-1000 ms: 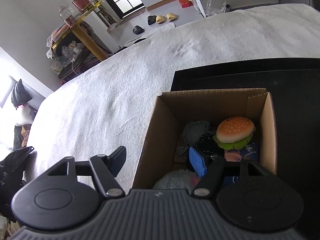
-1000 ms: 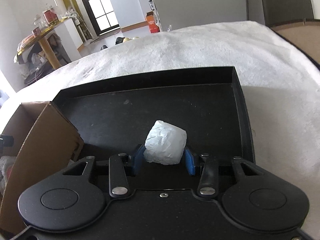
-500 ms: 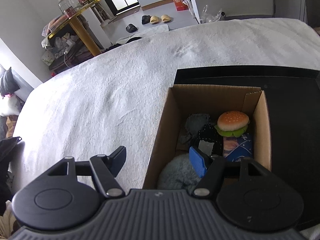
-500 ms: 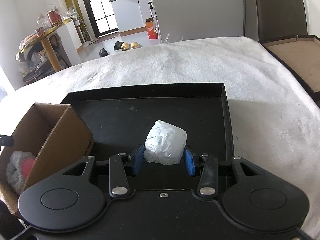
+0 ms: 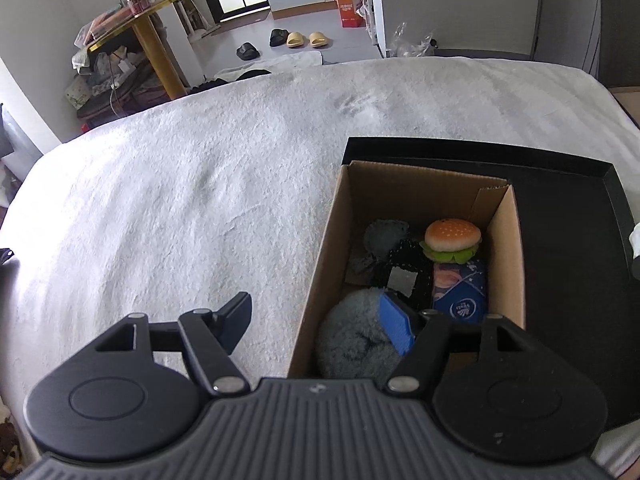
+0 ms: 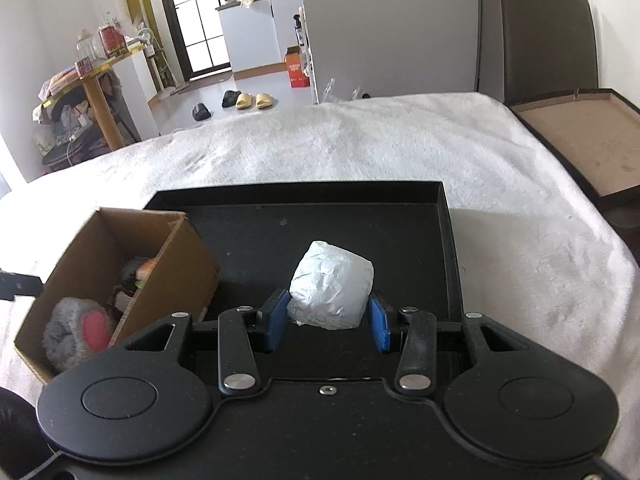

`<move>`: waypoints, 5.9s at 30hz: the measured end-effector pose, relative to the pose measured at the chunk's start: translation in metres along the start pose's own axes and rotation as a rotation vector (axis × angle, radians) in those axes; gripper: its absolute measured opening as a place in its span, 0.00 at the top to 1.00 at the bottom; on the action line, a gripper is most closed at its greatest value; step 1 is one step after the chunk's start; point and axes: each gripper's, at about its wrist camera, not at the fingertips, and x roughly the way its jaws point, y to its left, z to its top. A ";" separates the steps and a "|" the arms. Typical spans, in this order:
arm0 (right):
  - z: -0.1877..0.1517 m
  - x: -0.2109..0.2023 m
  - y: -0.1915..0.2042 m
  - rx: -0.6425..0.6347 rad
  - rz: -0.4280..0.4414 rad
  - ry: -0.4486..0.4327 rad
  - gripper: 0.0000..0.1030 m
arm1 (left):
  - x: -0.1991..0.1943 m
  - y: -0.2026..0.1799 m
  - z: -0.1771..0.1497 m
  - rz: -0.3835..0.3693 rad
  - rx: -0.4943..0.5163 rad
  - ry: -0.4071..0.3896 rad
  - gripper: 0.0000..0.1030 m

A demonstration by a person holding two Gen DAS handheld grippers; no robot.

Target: Organize soft objects

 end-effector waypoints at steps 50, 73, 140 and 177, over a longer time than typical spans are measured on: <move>0.002 0.002 0.167 -0.200 0.146 0.001 0.59 | 0.051 0.069 -0.042 -0.323 -0.182 0.055 0.88; -0.016 0.007 0.157 -0.167 0.149 0.064 0.46 | 0.048 0.069 -0.040 -0.327 -0.168 0.084 0.85; -0.022 -0.191 0.054 0.110 0.060 -0.167 0.00 | -0.177 0.056 -0.068 -0.384 -0.104 -0.185 0.01; -0.044 -0.254 0.043 0.149 -0.042 -0.146 0.00 | -0.234 0.054 -0.102 -0.411 -0.022 -0.289 0.01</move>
